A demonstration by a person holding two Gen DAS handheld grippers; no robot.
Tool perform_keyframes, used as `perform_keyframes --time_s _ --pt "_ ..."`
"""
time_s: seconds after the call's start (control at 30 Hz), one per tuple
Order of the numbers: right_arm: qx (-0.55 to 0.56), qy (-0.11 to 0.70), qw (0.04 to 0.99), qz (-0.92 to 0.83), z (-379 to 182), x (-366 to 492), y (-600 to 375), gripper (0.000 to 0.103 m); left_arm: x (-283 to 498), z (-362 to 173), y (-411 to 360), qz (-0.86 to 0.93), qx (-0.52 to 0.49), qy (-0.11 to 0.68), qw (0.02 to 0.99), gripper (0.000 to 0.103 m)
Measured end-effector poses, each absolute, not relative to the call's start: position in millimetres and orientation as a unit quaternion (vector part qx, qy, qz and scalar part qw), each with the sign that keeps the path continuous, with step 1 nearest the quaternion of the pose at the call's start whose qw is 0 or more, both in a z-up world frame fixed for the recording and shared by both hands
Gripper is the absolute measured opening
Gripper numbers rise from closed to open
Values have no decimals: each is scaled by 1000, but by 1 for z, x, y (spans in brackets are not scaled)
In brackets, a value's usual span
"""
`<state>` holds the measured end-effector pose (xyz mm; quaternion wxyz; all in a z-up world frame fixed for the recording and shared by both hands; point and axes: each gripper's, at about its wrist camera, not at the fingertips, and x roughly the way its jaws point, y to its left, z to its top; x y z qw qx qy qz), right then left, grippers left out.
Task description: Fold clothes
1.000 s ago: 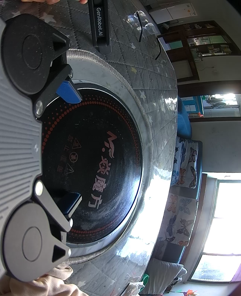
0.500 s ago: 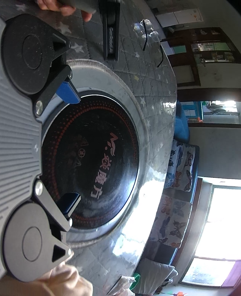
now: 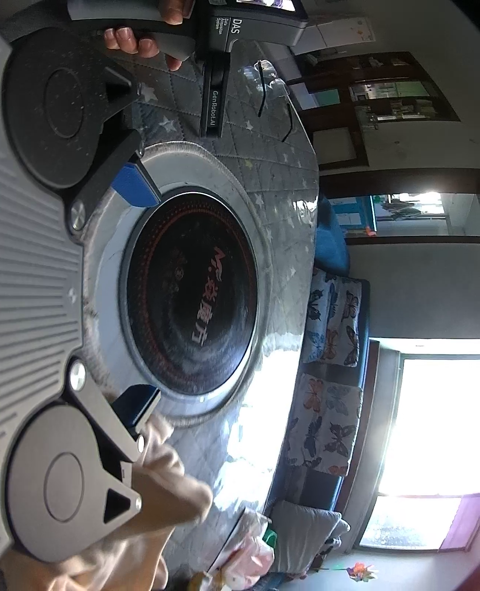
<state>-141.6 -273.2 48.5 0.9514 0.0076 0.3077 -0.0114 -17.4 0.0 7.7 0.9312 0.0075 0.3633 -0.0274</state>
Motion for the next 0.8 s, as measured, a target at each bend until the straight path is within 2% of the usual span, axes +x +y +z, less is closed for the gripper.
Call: perform_keyframes --time_s 0.8 --pt "43 325 943 -50 54 -240 -309 103 -96 20 -78 -174 94 395 897 103"
